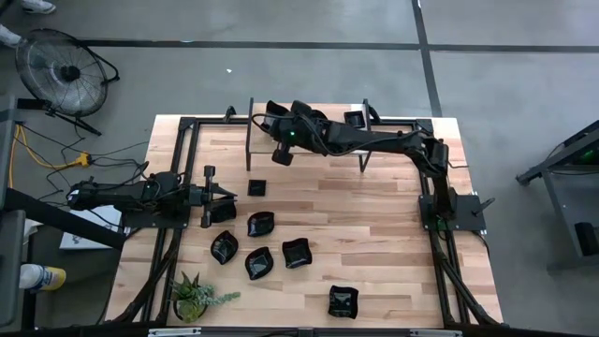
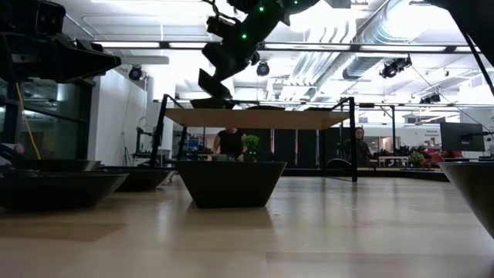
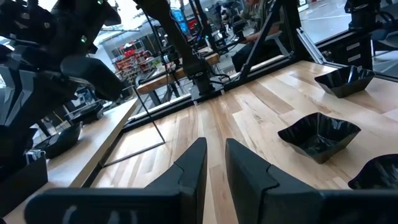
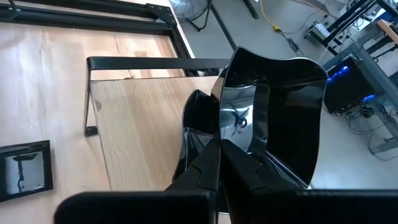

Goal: Pick & Place Mini shaped plates
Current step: Stack the black distorted square plate on top of the black distorted square plate on the shelf

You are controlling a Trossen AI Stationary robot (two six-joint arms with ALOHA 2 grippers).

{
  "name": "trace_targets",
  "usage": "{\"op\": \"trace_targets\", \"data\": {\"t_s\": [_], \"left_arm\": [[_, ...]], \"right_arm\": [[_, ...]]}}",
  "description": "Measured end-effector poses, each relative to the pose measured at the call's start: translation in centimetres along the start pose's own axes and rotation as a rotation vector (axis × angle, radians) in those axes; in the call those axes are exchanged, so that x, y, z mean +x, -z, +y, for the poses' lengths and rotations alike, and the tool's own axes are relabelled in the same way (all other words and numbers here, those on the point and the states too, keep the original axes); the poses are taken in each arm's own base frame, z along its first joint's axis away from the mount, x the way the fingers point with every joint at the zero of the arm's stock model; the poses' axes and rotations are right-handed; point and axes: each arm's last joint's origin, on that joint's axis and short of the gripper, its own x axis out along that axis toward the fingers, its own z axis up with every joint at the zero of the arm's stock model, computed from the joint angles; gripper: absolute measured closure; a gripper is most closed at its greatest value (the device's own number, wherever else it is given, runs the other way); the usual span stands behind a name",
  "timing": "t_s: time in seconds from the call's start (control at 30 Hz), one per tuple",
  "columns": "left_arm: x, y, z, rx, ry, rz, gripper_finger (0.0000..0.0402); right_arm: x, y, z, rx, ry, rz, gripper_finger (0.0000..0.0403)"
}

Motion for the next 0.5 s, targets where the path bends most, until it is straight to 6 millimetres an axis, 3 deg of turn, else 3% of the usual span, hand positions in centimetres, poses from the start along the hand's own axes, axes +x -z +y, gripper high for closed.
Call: {"op": "trace_targets", "data": {"t_s": [0.17, 0.3, 0.5], "left_arm": [[0.0, 0.0, 0.0, 0.000, 0.000, 0.000, 0.0346], [0.0, 0.0, 0.0, 0.000, 0.000, 0.000, 0.0346], [0.0, 0.0, 0.0, 0.000, 0.000, 0.000, 0.0346]], "right_arm": [[0.0, 0.0, 0.1, -0.011, -0.024, -0.006, 0.0401], [-0.7, -0.3, 0.8, -0.124, 0.025, 0.002, 0.0402], [-5.7, -1.1, 3.1, -0.304, -0.107, 0.032, 0.0402]]}}
